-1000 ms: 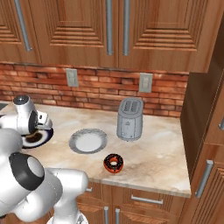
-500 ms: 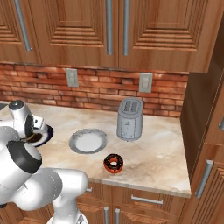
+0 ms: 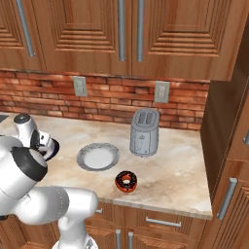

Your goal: Place the pastries on the plates.

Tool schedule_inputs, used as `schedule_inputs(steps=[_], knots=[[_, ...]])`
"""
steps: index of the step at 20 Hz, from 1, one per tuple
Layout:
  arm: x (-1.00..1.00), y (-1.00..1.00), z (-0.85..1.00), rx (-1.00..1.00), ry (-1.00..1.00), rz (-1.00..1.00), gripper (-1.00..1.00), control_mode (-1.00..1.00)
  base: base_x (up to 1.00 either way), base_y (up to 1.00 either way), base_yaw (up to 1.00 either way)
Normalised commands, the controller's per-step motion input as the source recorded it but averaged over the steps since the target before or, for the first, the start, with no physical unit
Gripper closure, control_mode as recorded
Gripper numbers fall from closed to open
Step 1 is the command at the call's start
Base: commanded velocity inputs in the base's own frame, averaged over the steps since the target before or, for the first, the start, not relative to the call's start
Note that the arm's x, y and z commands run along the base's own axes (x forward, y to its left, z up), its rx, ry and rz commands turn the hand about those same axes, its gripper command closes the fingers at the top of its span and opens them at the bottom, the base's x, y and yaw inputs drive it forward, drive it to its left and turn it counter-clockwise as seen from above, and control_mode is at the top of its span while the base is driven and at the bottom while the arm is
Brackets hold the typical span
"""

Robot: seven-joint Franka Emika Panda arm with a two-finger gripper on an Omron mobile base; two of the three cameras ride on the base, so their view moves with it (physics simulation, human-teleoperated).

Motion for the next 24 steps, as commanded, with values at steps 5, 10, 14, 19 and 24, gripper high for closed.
schedule_inputs(steps=[5, 10, 14, 19, 24], knots=[[0.25, 0.13, -0.24, 0.0, 0.18, -0.05, 1.0, -1.0, 0.0, 0.0, 0.0], [0.22, 0.32, -0.04, 0.0, -0.03, -0.03, 1.0, -1.0, 0.0, 0.0, 0.0], [0.01, 0.09, -0.21, -0.02, -0.02, -0.01, -1.0, -1.0, 0.0, 0.0, 0.0], [0.0, -0.21, 0.0, -0.01, -0.08, 0.0, -1.0, -1.0, 0.0, 0.0, 0.0], [0.0, -0.21, 0.02, -0.01, -0.08, 0.0, -1.0, -1.0, 0.0, 0.0, 0.0]])
